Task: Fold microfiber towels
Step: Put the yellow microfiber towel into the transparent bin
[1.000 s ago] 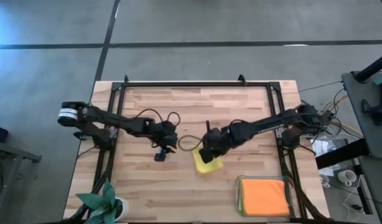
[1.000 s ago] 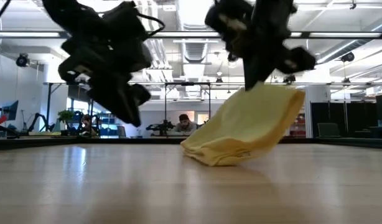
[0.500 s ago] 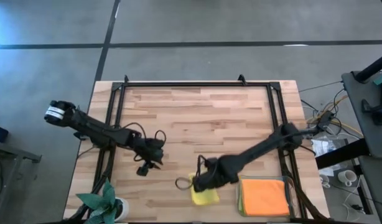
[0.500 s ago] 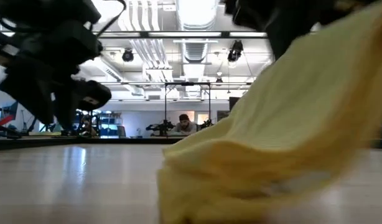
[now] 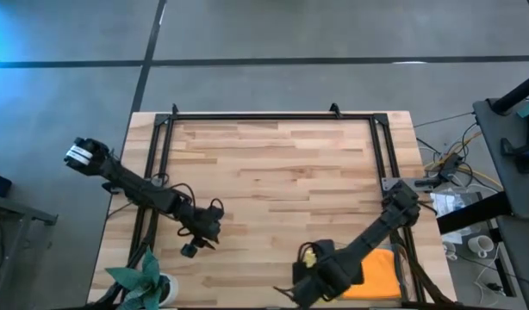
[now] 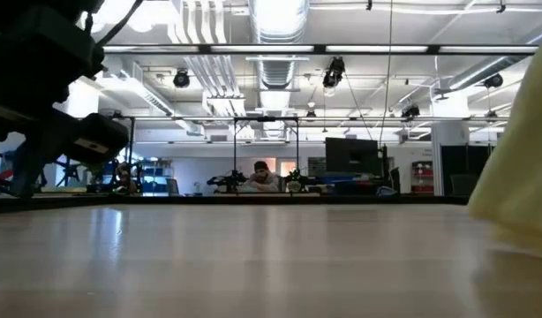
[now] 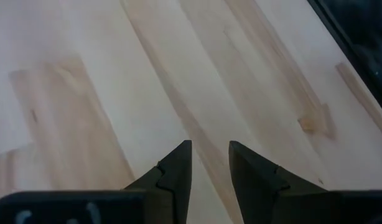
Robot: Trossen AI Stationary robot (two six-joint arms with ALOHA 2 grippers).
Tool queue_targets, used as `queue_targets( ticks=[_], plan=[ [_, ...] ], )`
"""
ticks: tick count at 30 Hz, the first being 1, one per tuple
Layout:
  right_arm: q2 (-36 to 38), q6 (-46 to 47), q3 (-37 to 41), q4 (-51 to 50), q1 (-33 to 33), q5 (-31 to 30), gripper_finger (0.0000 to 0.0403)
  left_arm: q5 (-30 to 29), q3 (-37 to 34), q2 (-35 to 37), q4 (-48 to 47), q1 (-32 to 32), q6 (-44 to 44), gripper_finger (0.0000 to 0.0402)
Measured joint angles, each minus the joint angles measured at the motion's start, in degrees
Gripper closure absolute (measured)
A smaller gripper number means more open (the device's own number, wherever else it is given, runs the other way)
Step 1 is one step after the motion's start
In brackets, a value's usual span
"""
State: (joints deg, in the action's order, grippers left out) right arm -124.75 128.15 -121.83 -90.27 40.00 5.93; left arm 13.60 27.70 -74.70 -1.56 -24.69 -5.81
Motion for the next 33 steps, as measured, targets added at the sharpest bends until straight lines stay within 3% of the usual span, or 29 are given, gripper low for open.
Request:
queue_targets(
  ticks=[7, 13, 20, 26, 33],
  plan=[
    [3.4, 1.5, 2.9, 0.3, 3.5, 0.7, 0.0394, -0.5, 0.0, -1.0, 1.4, -1.3, -1.3, 0.0311],
    [6.5, 1.2, 10.8, 0.4, 4.1, 2.0, 0.0394, -0.6, 0.0, -0.9, 4.5, -1.3, -1.3, 0.0311],
    [15.4, 2.0, 20.8, 0.1, 4.4, 2.1, 0.0394, -0.6, 0.1, -1.0, 4.6, -1.3, -1.4, 0.0311],
    [18.4, 2.0, 27.5, 2.5, 5.2, 4.8, 0.0394, -0.6, 0.1, -1.0, 4.6, -1.3, -1.3, 0.0311],
    [18.3, 3.7, 34.1, 4.3, 8.8, 12.3, 0.0394, -0.6, 0.1, -1.0, 6.1, -1.3, 0.3, 0.0311]
  ],
)
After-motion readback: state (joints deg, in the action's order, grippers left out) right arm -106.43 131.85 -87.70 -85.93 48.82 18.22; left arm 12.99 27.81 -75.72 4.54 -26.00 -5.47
